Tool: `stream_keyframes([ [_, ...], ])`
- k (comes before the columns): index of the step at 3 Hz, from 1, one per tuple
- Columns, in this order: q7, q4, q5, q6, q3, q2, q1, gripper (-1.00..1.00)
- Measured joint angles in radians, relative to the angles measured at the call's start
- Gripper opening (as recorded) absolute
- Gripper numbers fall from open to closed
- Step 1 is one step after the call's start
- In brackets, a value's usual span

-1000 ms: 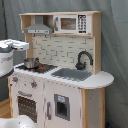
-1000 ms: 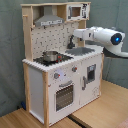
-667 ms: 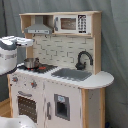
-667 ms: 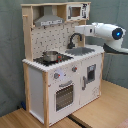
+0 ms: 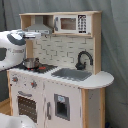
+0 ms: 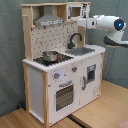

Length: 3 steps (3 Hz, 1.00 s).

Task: Play with the kitchen

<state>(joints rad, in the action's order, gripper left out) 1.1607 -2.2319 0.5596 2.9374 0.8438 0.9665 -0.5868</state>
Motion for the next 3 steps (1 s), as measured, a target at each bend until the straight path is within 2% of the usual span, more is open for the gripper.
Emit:
stream_keyframes([
  [2, 0.132, 0.050, 0.000, 0.021, -0.082, -0.122, -0.009, 1.00],
  [3, 0.168, 0.072, 0.017, 0.076, -0.055, -0.184, -0.046, 1.00],
])
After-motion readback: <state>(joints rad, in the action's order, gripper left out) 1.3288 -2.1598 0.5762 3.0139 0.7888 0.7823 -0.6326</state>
